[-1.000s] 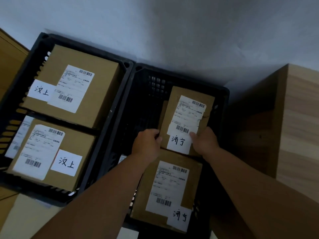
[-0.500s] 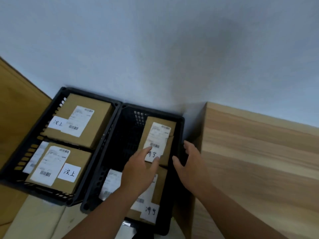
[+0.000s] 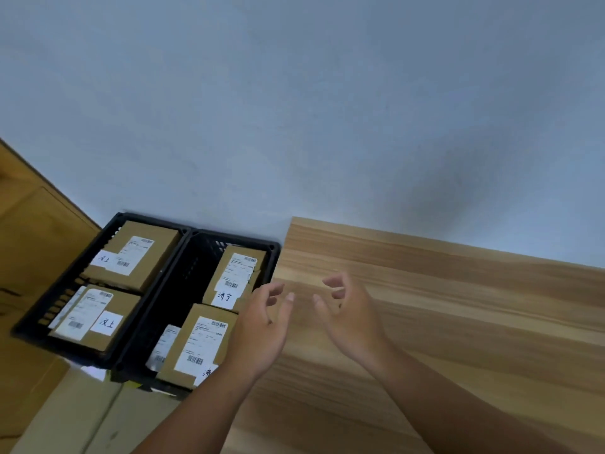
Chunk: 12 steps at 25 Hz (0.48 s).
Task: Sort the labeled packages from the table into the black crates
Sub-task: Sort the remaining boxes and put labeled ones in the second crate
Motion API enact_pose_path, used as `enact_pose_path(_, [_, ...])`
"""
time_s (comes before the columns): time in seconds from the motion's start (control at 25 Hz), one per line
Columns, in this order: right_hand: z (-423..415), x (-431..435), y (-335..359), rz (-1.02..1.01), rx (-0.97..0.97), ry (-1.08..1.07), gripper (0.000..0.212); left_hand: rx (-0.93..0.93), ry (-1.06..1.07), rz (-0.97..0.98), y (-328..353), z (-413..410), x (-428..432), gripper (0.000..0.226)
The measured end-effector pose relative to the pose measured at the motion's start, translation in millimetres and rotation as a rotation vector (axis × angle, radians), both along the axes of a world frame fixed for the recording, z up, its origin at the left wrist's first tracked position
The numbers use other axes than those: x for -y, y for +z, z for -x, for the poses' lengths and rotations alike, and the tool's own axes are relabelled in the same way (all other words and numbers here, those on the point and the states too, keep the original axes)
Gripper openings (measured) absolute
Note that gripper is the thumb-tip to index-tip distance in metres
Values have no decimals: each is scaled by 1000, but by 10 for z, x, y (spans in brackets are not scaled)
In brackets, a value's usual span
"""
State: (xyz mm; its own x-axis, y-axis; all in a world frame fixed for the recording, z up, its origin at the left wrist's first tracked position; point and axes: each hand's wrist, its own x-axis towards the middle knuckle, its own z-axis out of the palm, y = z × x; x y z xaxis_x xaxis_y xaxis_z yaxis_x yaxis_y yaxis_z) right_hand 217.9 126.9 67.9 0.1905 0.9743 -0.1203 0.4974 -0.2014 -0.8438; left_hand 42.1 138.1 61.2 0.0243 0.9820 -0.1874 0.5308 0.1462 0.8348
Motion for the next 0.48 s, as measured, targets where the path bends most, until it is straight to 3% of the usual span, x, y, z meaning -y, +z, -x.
enact_pose_path(0.32, [-870,681,336,-44,-45,-35,29,-23,-10,-86,483,-656,807,48])
enact_pose_path(0.48, [-1223,1173,523,-71,-51,-46,29,65,21,-101,562,-1055,1217,51])
